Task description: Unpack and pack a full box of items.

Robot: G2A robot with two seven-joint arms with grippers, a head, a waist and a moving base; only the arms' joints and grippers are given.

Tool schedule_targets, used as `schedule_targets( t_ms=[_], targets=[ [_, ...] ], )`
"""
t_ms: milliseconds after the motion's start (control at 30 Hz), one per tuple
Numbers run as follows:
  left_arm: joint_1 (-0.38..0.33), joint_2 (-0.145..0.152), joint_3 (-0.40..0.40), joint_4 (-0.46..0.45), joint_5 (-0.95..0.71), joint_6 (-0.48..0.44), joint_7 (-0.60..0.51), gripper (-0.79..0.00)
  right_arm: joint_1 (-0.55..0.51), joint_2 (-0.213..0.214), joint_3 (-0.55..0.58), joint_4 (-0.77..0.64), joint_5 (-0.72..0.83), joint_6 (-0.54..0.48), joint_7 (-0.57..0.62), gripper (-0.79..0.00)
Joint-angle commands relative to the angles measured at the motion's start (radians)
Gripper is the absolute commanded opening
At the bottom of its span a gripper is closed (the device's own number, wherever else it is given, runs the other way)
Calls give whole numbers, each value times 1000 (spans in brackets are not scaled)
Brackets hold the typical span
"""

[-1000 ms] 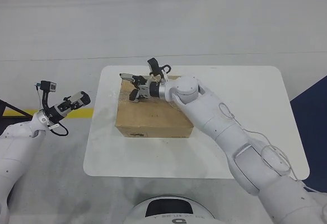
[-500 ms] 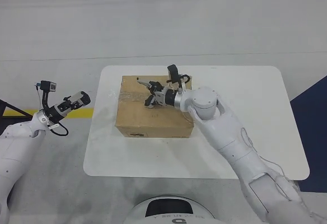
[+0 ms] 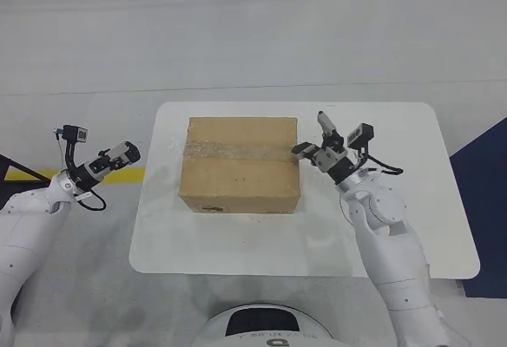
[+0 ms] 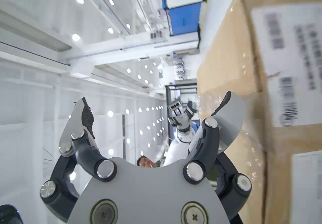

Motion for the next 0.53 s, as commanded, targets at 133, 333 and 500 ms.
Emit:
schedule_targets(
  t_ms=[133, 333, 500],
  targets=[
    [0, 0, 0, 0, 0, 0, 0, 0, -75, 3, 77, 55, 103, -124, -13, 0],
    [0, 0, 0, 0, 0, 0, 0, 0, -88, 3, 81, 56, 107, -134, -24, -1],
    [0, 0, 0, 0, 0, 0, 0, -1, -87, 3, 81, 56, 106, -133, -24, -1]
  ],
)
